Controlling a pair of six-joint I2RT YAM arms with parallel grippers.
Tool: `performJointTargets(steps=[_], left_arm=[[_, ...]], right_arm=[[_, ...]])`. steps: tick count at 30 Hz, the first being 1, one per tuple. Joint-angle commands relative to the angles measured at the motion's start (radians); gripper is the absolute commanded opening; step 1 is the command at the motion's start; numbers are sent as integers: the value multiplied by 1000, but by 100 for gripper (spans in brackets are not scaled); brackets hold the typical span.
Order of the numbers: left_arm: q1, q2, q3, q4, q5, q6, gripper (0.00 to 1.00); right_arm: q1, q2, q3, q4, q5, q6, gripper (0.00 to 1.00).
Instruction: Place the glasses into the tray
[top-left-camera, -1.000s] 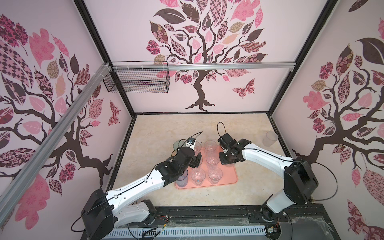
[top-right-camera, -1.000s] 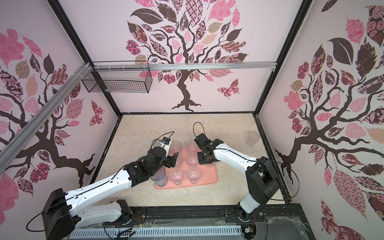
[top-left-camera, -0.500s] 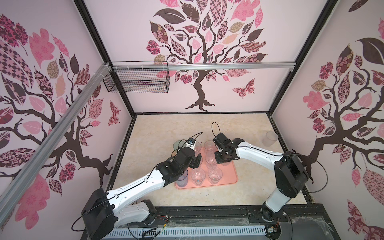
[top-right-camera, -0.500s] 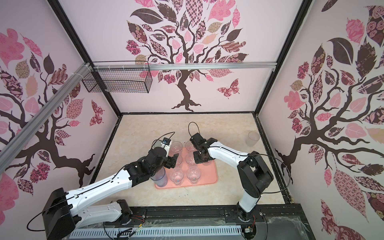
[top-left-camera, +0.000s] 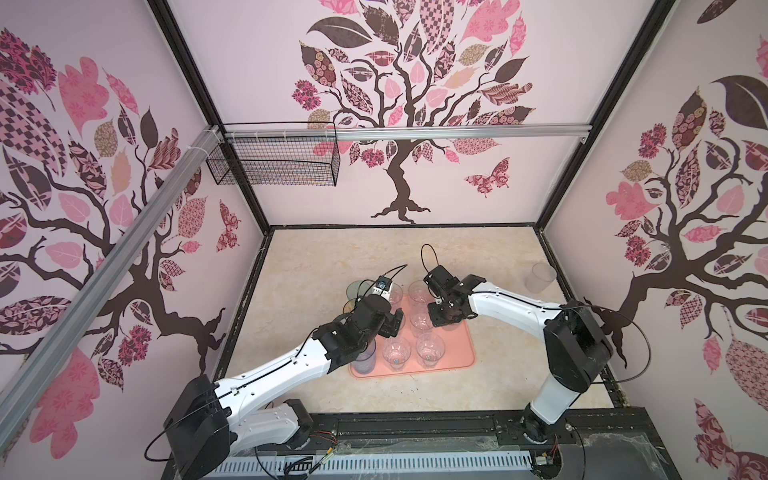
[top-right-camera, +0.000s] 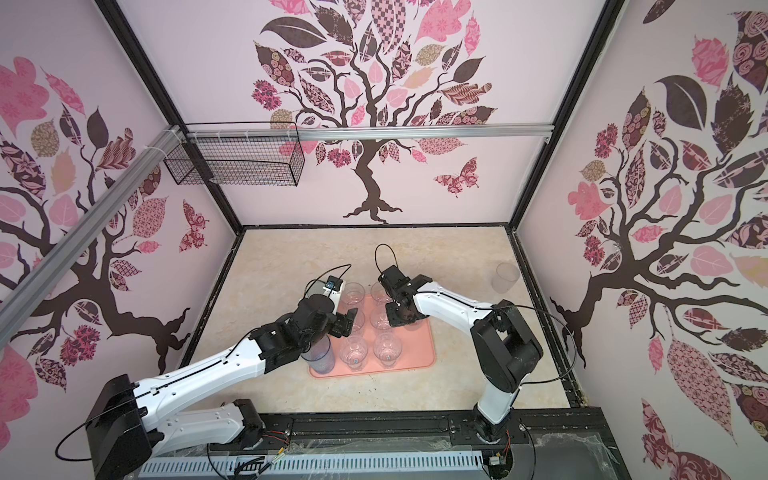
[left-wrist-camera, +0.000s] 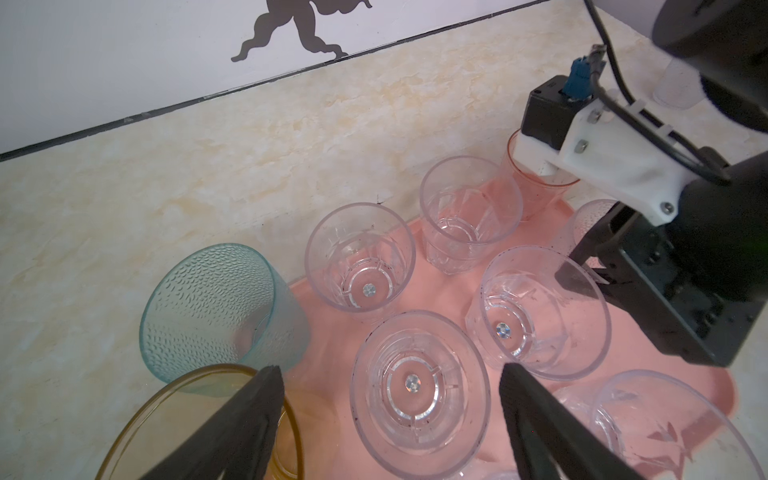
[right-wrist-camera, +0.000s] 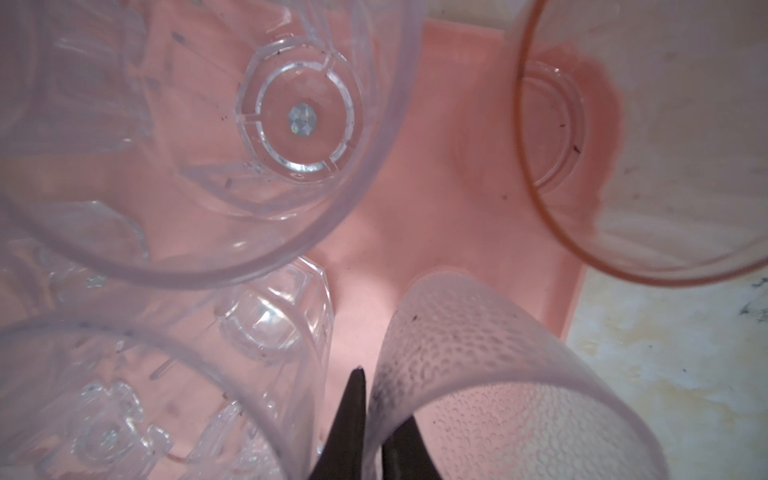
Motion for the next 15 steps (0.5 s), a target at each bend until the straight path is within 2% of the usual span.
performJointTargets(steps=[1, 5, 12, 15], left_arm=[[3, 7, 5, 1, 8, -9, 86], [3, 9, 1, 1, 10, -11, 85], [3, 2, -4, -3, 8, -13, 85], [2, 0, -4, -5, 5, -12, 85]], right_arm=[[2, 23, 23, -25, 27, -11, 11], [2, 34, 25, -32, 47, -12, 15], [1, 5, 54, -62, 35, -15, 30], [2, -21, 107, -131, 42, -17, 36]])
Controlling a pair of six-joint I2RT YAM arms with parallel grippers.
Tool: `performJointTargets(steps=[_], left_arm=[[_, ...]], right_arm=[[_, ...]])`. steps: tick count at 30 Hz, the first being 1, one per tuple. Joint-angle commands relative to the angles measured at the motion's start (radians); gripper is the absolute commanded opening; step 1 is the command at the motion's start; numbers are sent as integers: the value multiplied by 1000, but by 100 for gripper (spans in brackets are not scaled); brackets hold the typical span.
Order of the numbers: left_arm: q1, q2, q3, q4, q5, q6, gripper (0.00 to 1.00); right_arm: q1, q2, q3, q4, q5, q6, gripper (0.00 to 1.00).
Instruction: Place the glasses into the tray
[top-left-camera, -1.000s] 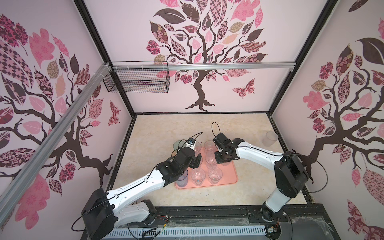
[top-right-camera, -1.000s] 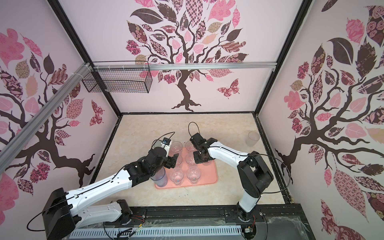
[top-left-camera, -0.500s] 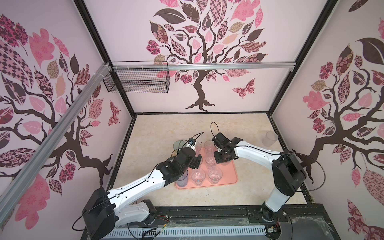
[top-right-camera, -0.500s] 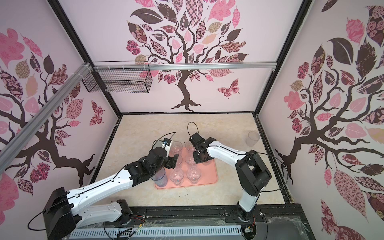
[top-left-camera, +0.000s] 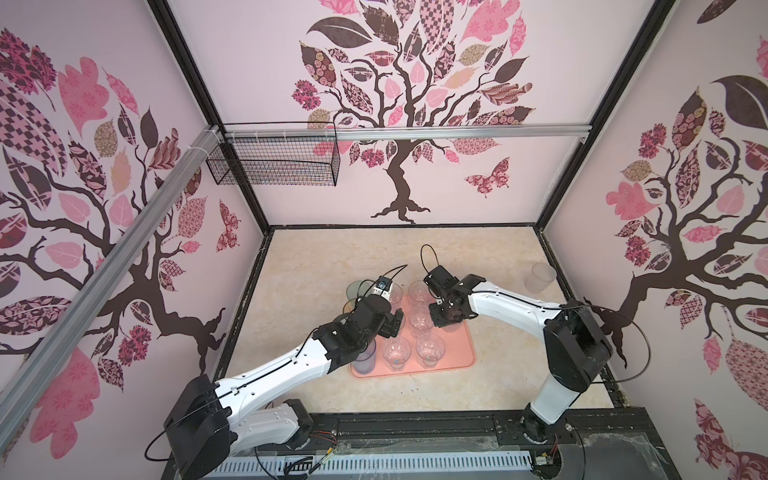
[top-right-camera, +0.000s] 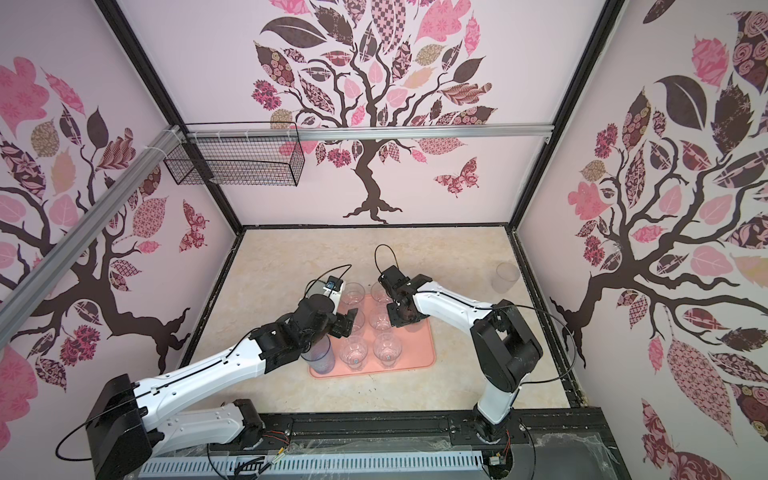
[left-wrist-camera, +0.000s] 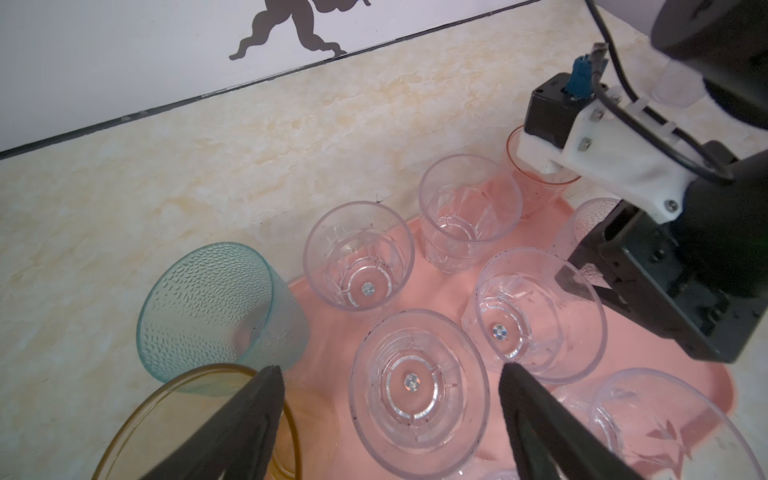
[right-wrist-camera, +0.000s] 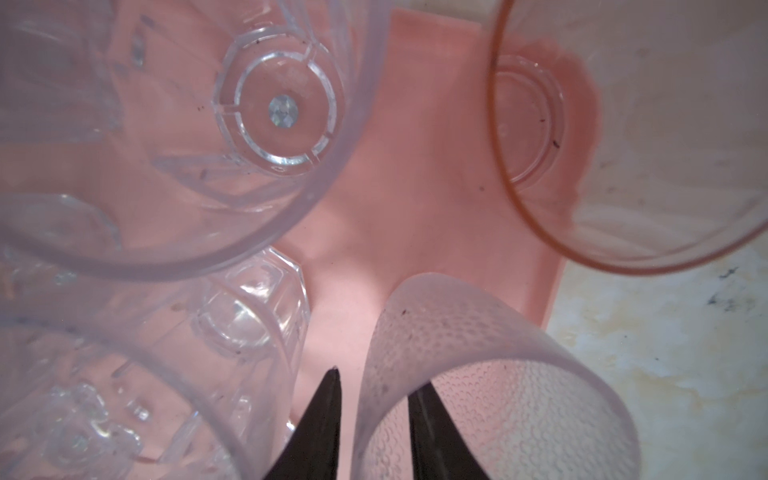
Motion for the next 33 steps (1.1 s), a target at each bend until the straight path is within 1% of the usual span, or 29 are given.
performJointTargets(steps=[1, 7, 10, 13, 17, 20, 24, 27, 30, 33], left_arm=[[3, -1, -5, -4, 1, -9, 85], [4, -8, -3, 3, -11, 5, 85], [3, 9, 30, 17, 0, 43, 86], [1, 47, 100, 19, 38, 102, 85], [-31, 125, 195, 36, 57, 153, 85], [-68, 196, 263, 51, 65, 198, 85], [-85, 292, 327, 62, 91, 202, 85], [-85, 346, 351, 60, 92, 190, 85], [-84, 383, 357, 50, 73, 191, 86], [-82, 414, 374, 27, 41, 215, 86]], right_arm=[[0, -33, 92, -97, 24, -11, 37], [-2, -104, 203, -222, 30, -26, 42], [-44, -130, 288, -273, 51, -30, 44], [-155, -162, 326, -258, 29, -17, 45], [-303, -211, 286, -164, 10, 12, 47], [-443, -206, 280, -118, -14, 48, 49], [-616, -166, 250, -16, -57, 129, 51], [-686, -110, 251, 46, -17, 179, 55], [-735, -27, 299, 34, 79, 203, 57], [-786, 37, 343, 22, 118, 206, 58]])
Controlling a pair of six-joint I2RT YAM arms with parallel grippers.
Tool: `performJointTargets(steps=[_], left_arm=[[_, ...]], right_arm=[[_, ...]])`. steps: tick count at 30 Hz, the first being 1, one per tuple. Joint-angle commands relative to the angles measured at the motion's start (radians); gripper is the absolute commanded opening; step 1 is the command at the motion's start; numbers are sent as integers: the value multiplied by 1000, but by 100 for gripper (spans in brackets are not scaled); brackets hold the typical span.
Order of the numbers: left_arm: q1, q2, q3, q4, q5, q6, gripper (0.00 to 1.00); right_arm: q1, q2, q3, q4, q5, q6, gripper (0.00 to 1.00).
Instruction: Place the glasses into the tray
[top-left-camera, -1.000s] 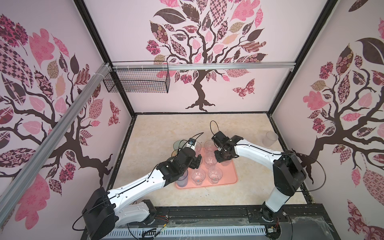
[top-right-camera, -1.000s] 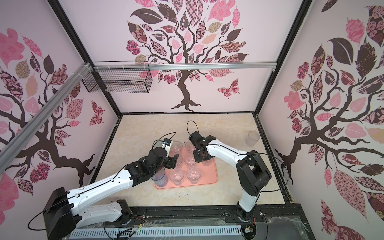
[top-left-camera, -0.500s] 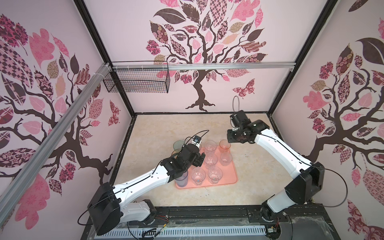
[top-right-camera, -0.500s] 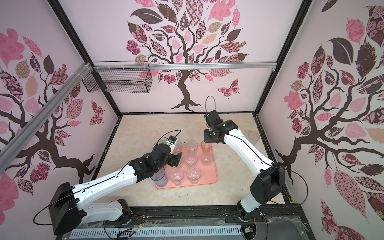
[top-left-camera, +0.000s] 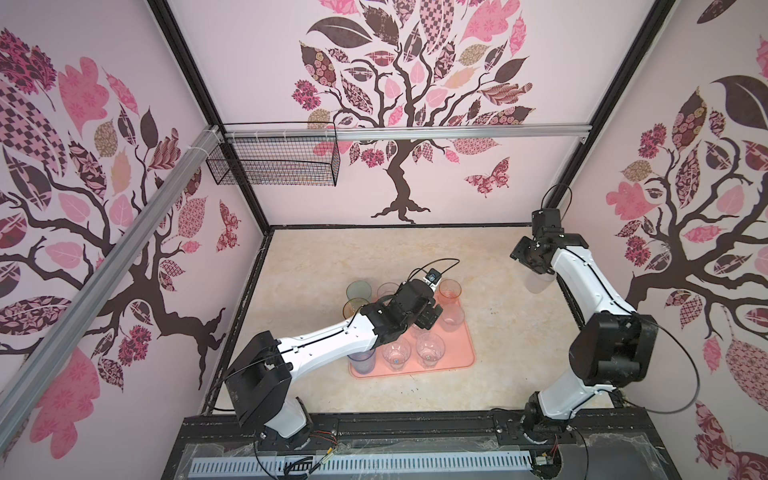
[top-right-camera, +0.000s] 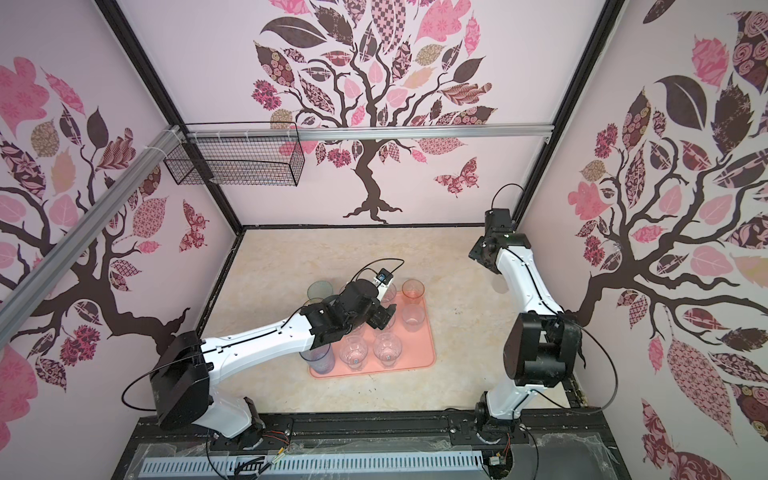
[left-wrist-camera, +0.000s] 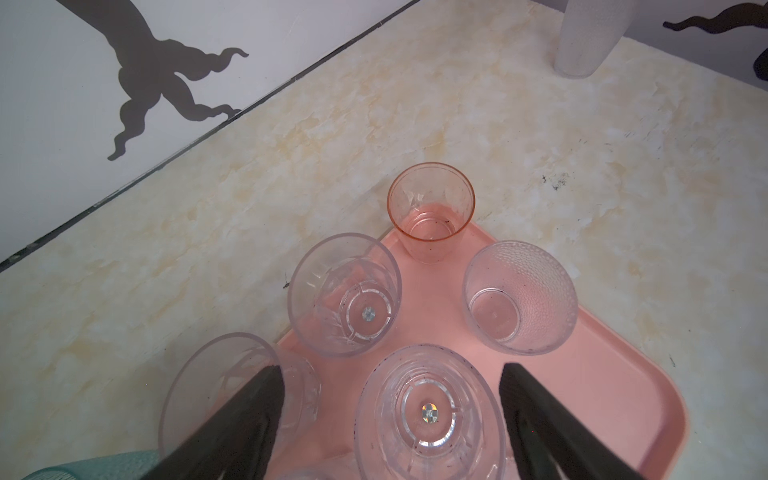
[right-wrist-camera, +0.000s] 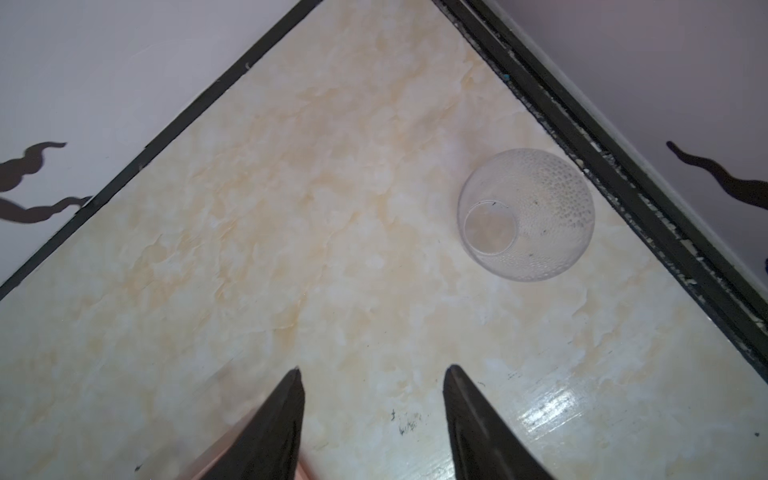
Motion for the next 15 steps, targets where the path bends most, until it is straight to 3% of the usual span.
performJointTargets(steps=[1, 9, 15], left_arm=[[8, 31, 62, -22, -29, 34, 87], [26, 172, 240, -93, 41, 49, 86], [26, 180, 222, -72, 31, 62, 86]], right_arm=[[-37, 66, 62, 3, 85, 29, 58], [-59, 181, 96, -2, 151, -15, 59], [-74, 288, 155, -10, 158, -56, 58]])
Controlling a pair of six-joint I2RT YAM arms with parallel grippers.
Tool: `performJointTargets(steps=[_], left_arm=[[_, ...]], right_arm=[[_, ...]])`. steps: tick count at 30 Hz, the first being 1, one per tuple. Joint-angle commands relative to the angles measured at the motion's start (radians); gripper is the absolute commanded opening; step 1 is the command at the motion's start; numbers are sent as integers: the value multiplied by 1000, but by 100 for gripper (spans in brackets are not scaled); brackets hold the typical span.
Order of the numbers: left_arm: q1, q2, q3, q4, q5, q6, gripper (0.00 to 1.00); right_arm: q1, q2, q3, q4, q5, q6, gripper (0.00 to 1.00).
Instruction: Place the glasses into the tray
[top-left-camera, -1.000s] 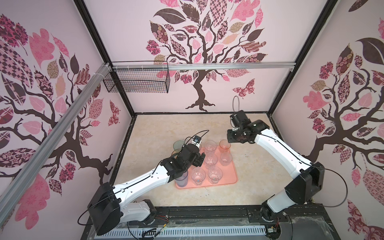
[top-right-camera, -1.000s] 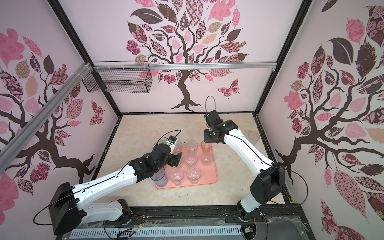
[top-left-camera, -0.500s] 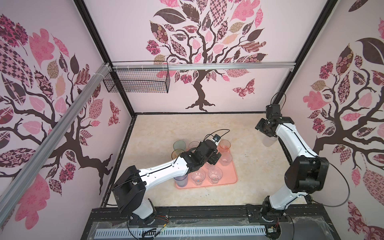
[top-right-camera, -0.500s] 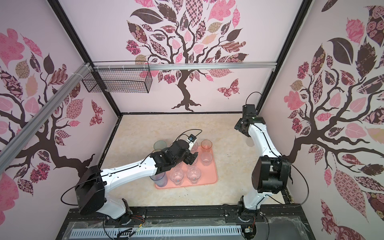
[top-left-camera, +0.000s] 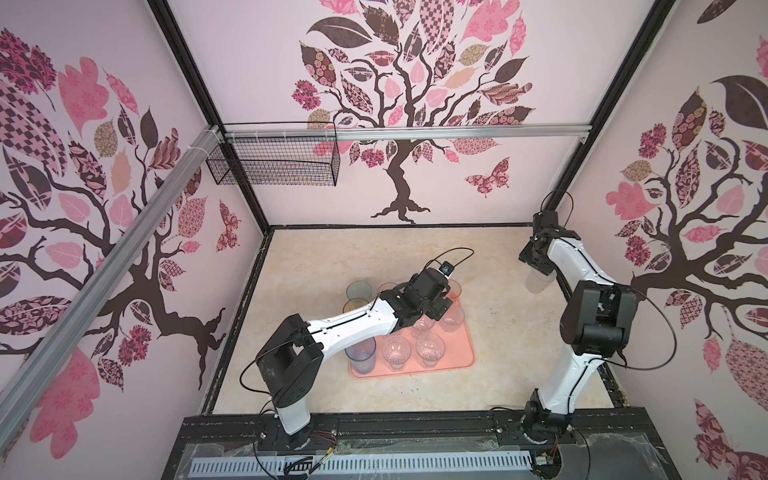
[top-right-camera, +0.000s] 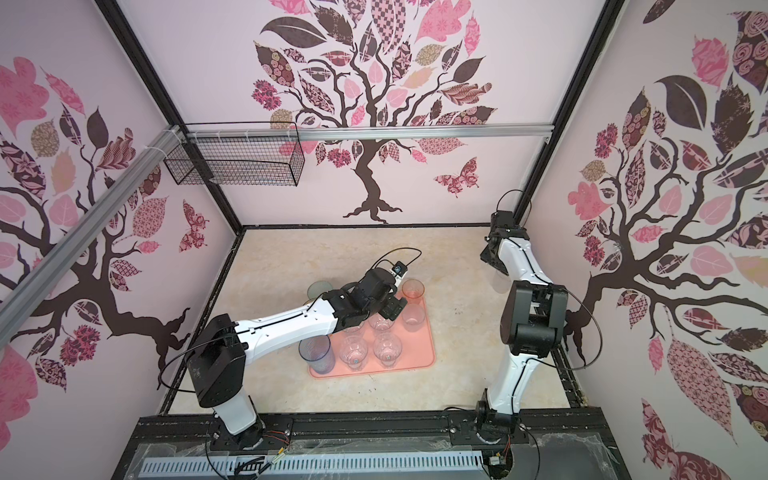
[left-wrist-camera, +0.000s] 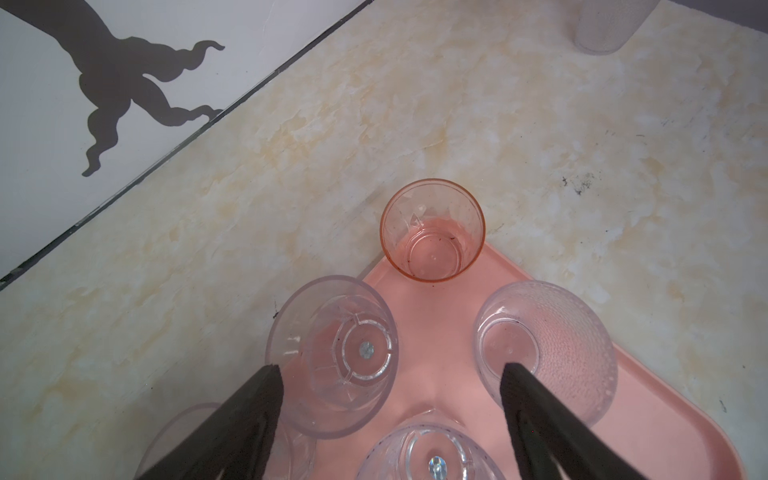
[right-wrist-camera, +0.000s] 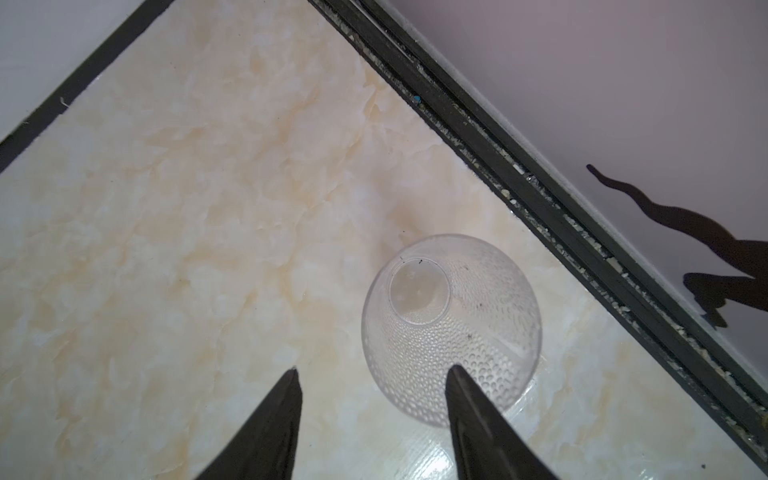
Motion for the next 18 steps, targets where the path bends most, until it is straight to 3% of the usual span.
performJointTargets(steps=[1, 8, 18], left_arm=[[1, 1, 7, 3, 2, 22, 86], [2, -19, -1, 6, -11, 29, 86], [1, -53, -9, 5, -12, 28, 86]], right_arm=[[-8, 71, 45, -7, 20, -36, 57], [-22, 174, 110, -25, -25, -47, 46], [-22, 152, 99, -42, -91, -35, 9]])
